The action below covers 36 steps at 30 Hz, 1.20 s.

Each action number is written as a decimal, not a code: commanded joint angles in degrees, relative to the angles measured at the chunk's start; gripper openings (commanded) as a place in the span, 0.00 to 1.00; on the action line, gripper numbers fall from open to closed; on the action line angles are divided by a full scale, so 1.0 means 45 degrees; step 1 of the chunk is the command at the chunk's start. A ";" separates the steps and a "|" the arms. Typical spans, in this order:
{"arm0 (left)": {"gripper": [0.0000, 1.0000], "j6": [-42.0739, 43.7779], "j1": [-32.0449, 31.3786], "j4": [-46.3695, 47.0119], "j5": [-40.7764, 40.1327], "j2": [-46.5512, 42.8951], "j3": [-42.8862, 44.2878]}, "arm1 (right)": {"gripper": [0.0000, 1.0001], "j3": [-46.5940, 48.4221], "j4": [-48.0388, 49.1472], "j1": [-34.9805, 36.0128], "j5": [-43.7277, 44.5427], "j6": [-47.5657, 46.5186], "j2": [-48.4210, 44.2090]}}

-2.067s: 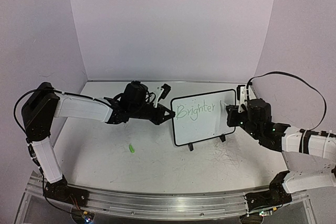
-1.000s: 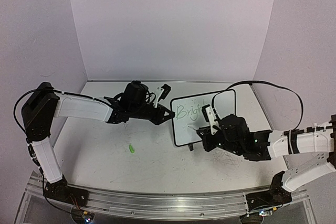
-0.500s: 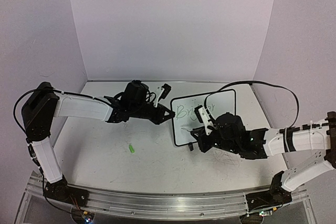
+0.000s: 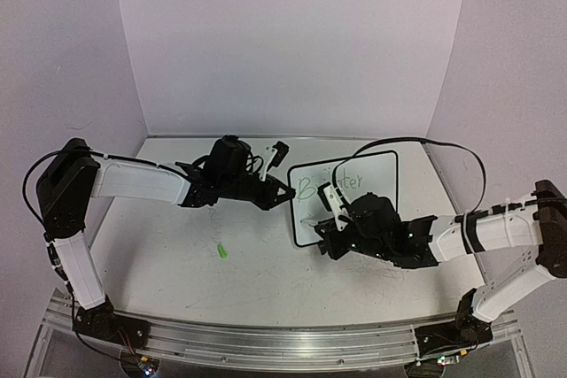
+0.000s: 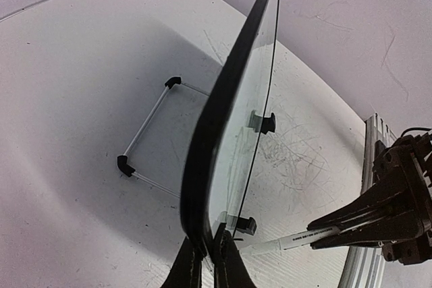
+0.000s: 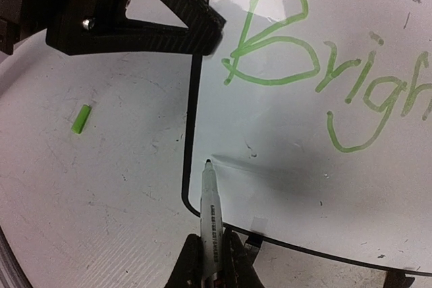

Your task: Write a sentence on the whiteboard

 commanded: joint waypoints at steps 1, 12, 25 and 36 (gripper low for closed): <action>0.00 0.0382 0.0121 -0.0236 -0.0917 0.0045 0.0517 | 0.00 0.0646 0.0756 0.0087 0.0384 0.0231 0.0159; 0.00 0.0382 0.0116 -0.0235 -0.0897 0.0066 0.0515 | 0.00 0.0765 0.0870 0.0100 0.1061 0.0415 0.0403; 0.00 0.0382 0.0119 -0.0254 -0.0878 0.0066 0.0535 | 0.00 0.0503 0.0494 0.0113 0.1083 0.0796 0.0560; 0.00 0.0387 0.0123 -0.0259 -0.0862 0.0067 0.0563 | 0.00 0.0083 0.0337 0.0284 0.1061 0.1241 0.0620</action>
